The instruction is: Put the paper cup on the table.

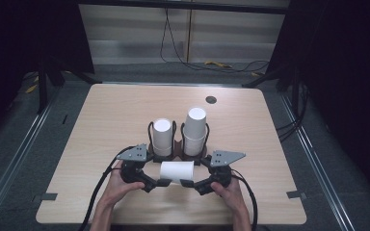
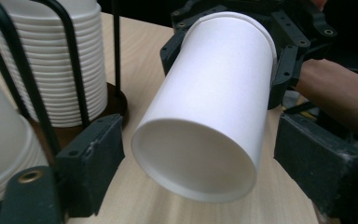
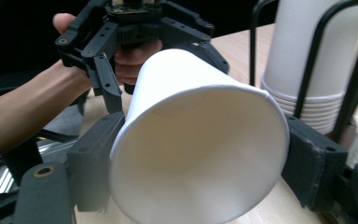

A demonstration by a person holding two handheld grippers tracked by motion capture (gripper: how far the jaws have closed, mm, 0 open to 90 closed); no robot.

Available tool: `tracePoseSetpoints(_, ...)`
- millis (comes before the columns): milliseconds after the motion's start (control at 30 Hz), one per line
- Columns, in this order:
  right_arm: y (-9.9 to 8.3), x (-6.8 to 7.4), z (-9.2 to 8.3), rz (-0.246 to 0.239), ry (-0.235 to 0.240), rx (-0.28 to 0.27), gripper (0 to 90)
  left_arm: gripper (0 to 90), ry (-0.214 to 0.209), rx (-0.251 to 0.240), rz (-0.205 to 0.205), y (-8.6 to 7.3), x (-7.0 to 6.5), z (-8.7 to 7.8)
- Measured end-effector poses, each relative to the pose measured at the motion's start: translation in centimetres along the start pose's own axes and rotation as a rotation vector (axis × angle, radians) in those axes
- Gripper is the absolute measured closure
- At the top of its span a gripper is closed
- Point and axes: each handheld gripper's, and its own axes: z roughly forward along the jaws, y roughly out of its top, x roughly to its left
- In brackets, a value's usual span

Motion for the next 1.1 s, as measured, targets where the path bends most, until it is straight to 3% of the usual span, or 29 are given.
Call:
tracePoseSetpoints(100,0.0,-0.1,-0.3,0.003,-0.019,0.008,21.7,15.6,0.060,0.010,-0.022,-0.3,0.0,0.0)
tracePoseSetpoints(133,0.1,-0.1,-0.4,0.006,-0.032,0.010,21.7,15.7,0.096,-0.001,-0.029,-0.5,0.0,-0.1)
tracePoseSetpoints(267,0.2,-0.1,-0.9,0.015,-0.065,0.024,21.8,15.3,0.164,-0.045,-0.061,-1.3,0.1,-0.9)
tracePoseSetpoints(367,0.1,-0.2,-1.4,0.031,-0.099,0.034,21.8,15.4,0.238,-0.069,-0.089,-2.1,0.2,-1.3)
tracePoseSetpoints(533,0.1,-0.4,-2.3,0.051,-0.149,0.041,21.8,15.5,0.375,-0.101,-0.051,-3.3,0.0,-1.7)
tracePoseSetpoints(633,0.1,-0.5,-2.8,0.064,-0.179,0.045,21.8,15.5,0.431,-0.126,-0.043,-3.8,-0.3,-1.6)
tracePoseSetpoints(700,0.1,-0.5,-3.2,0.074,-0.202,0.058,21.9,15.5,0.472,-0.123,-0.067,-4.3,-0.4,-1.6)
tracePoseSetpoints(767,0.0,-0.6,-3.5,0.082,-0.223,0.070,22.0,15.6,0.477,-0.144,-0.083,-4.7,-0.6,-1.5)
tracePoseSetpoints(833,0.0,-0.7,-3.7,0.092,-0.241,0.074,22.1,15.4,0.539,-0.183,-0.074,-4.8,-1.1,-1.5)
tracePoseSetpoints(933,0.0,-0.7,-4.1,0.098,-0.264,0.089,22.1,15.4,0.561,-0.204,-0.089,-5.0,-1.0,-1.7)
tracePoseSetpoints(1033,0.1,-0.7,-4.4,0.095,-0.280,0.114,22.1,15.5,0.590,-0.198,-0.101,-5.0,-1.1,-1.7)
tracePoseSetpoints(1100,0.1,-0.7,-4.8,0.101,-0.299,0.132,22.1,15.5,0.636,-0.182,-0.091,-4.9,-1.4,-1.4)
